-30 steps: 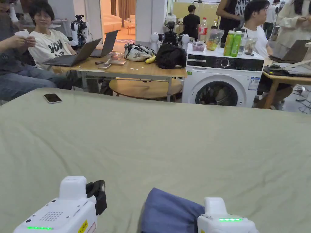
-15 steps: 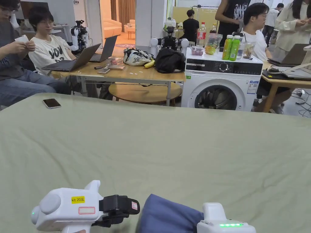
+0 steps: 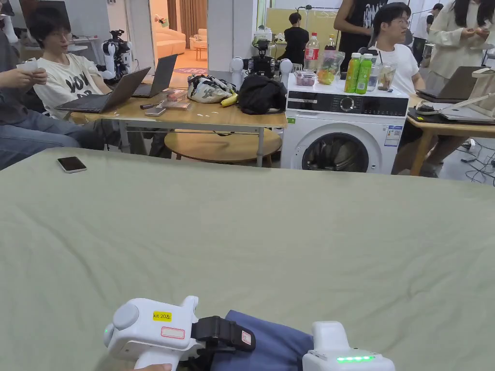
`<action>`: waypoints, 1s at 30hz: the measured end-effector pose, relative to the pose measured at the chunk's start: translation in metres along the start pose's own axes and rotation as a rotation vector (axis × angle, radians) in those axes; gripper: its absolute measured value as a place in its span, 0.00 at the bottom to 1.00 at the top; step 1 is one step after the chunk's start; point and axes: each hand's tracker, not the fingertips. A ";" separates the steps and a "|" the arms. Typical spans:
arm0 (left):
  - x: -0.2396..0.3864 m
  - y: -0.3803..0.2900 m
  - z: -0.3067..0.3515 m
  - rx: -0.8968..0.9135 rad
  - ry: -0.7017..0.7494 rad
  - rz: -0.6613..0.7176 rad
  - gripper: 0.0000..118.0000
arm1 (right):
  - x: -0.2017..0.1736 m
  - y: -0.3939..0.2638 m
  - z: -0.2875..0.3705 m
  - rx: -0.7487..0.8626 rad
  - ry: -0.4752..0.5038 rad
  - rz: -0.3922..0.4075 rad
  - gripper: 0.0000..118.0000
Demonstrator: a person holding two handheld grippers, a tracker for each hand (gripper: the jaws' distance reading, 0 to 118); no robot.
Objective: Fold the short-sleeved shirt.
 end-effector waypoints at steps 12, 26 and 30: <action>-0.025 -0.020 0.010 0.087 -0.063 0.072 0.19 | 0.001 -0.004 0.004 0.026 0.022 -0.010 0.00; 0.017 -0.032 0.118 0.184 -0.003 0.078 0.17 | -0.004 0.022 0.052 0.446 -0.035 0.040 0.00; 0.021 -0.037 0.188 0.250 0.056 0.067 0.17 | -0.021 0.036 0.057 0.531 0.003 0.038 0.00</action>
